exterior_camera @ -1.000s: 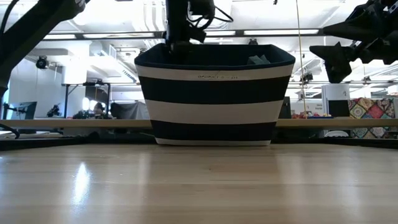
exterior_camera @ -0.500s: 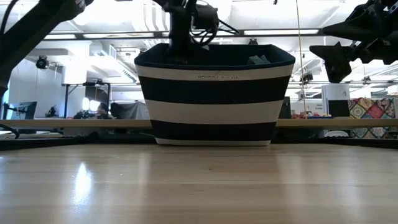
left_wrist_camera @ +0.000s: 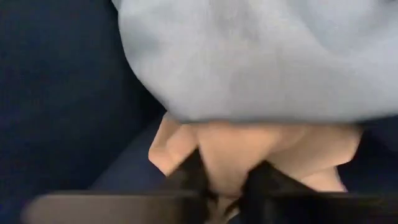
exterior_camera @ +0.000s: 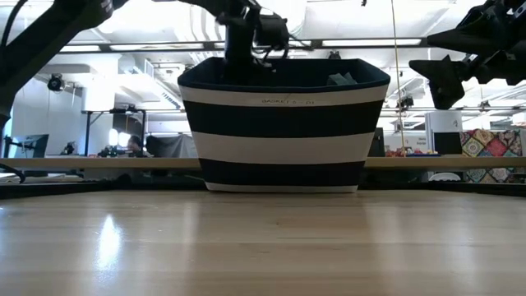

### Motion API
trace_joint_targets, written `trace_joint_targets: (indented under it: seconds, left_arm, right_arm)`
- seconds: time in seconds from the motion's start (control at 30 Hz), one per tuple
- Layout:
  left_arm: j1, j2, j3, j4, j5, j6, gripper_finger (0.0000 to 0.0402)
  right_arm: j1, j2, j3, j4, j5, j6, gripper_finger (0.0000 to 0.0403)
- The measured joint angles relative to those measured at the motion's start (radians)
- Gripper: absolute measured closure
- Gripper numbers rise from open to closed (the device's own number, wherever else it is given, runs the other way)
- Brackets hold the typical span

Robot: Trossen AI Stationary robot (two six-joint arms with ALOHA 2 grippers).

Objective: Fold Laundry from Bin
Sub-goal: Fold the brown shorts from the blue laundry basket

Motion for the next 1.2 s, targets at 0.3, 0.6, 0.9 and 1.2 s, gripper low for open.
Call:
trace_joint_targets:
  seconds: [0.3,0.6,0.9,1.2]
  left_arm:
    - [-0.112,-0.104,0.166,0.0,-0.196,0.004,0.0399]
    - [-0.207,-0.39,0.151,0.059,-0.021,-0.203,0.0401]
    - [-0.252,-0.406,0.129,0.063,0.206,-0.209,0.0399]
    - [-0.235,-0.289,0.04,0.051,0.137,-0.184,0.0323]
  right_arm:
    - [0.0,0.0,0.0,0.0,0.0,-0.003,0.0197]
    - [0.0,0.0,0.0,0.002,0.002,-0.014,0.0197]
    - [0.0,0.0,0.0,0.002,0.002,-0.013,0.0197]
    - [0.0,0.0,0.0,0.001,0.001,-0.017,0.0197]
